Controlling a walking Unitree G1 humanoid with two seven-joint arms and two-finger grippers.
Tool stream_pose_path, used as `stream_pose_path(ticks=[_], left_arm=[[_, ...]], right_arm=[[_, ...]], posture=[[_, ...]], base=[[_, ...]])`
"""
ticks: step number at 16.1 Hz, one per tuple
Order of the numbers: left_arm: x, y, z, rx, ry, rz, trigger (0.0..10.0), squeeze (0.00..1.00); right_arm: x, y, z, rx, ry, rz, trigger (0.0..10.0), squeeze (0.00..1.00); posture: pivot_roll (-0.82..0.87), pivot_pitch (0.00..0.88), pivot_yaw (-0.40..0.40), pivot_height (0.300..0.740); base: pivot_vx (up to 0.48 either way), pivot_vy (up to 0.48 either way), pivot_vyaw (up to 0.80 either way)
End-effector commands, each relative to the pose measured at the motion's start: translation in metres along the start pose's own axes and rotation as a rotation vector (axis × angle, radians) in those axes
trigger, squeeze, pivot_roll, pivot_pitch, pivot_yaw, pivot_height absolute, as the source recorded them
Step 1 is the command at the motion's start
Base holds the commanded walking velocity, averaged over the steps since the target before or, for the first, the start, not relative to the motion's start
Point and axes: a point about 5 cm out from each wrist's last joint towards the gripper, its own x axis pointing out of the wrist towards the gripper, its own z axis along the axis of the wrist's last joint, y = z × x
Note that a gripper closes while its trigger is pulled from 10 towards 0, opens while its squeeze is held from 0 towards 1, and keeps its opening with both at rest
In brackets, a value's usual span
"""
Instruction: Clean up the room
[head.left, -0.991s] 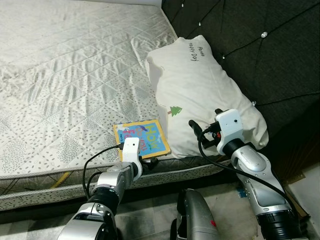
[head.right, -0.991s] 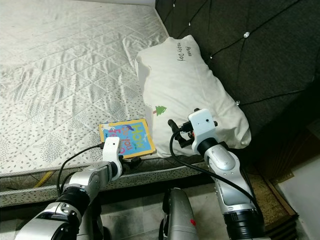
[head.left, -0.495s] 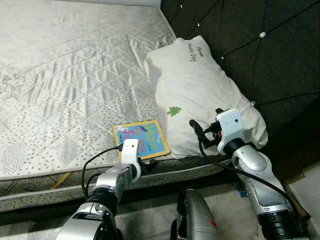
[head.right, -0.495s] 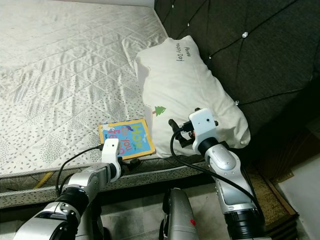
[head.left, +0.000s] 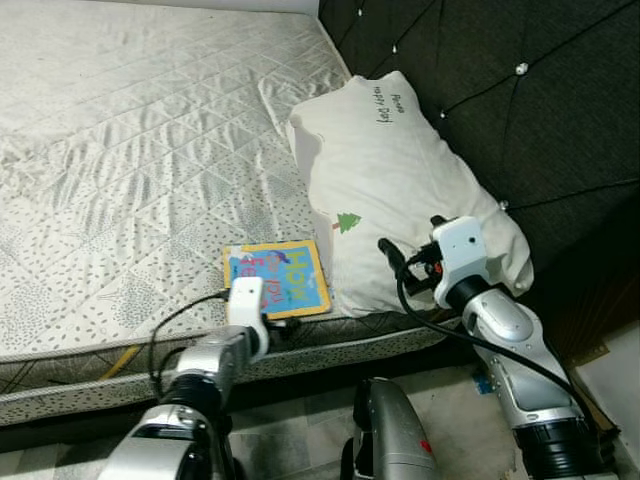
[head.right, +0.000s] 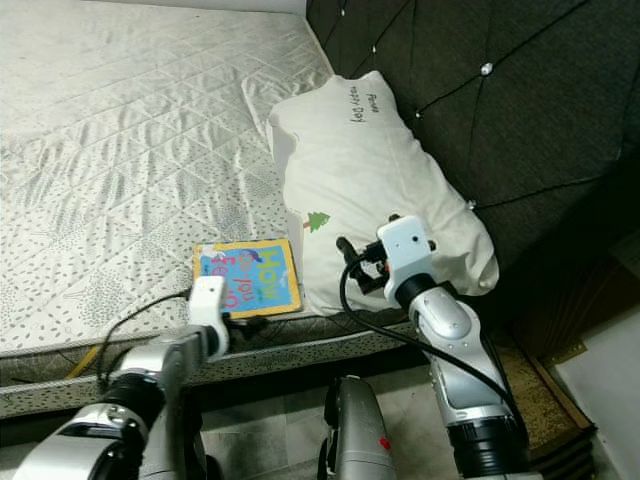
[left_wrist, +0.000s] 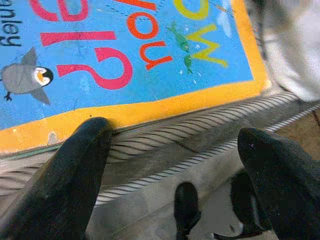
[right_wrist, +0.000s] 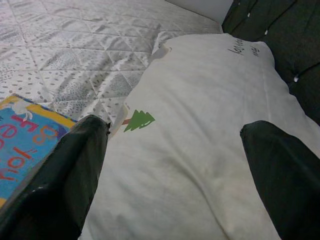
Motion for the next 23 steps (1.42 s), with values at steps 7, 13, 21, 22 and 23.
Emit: stream_pose_path(ticks=[7, 13, 21, 22, 23], left_arm=[[-0.005, 0.022, -0.01, -0.023, 0.033, 0.075, 10.0, 0.0], [-0.003, 0.016, -0.001, 0.012, -0.024, 0.081, 10.0, 0.0], [-0.028, 0.026, 0.023, -0.041, -0.285, 0.222, 10.0, 0.0], [-0.032, 0.029, 0.022, -0.052, -0.292, 0.239, 10.0, 0.0], [-0.035, 0.033, 0.019, -0.08, -0.276, 0.255, 10.0, 0.0]], right_arm=[[0.0, -0.004, -0.001, -0.004, 0.001, -0.02, 10.0, 0.0], [0.001, -0.005, 0.0, -0.005, -0.004, -0.024, 10.0, 0.0], [0.003, -0.006, -0.001, 0.0, -0.006, -0.034, 10.0, 0.0], [0.003, -0.005, -0.001, 0.001, -0.006, -0.032, 10.0, 0.0], [0.004, -0.005, -0.001, 0.001, -0.006, -0.03, 10.0, 0.0]], posture=[[-0.07, 0.109, -0.093, 0.576], [-0.07, 0.104, -0.09, 0.576], [-0.05, 0.1, -0.087, 0.576], [-0.05, 0.1, -0.087, 0.576], [-0.05, 0.1, -0.087, 0.576]], base=[[0.0, 0.0, 0.0], [0.0, 0.0, 0.0], [0.0, 0.0, 0.0], [0.0, 0.0, 0.0], [0.0, 0.0, 0.0]])
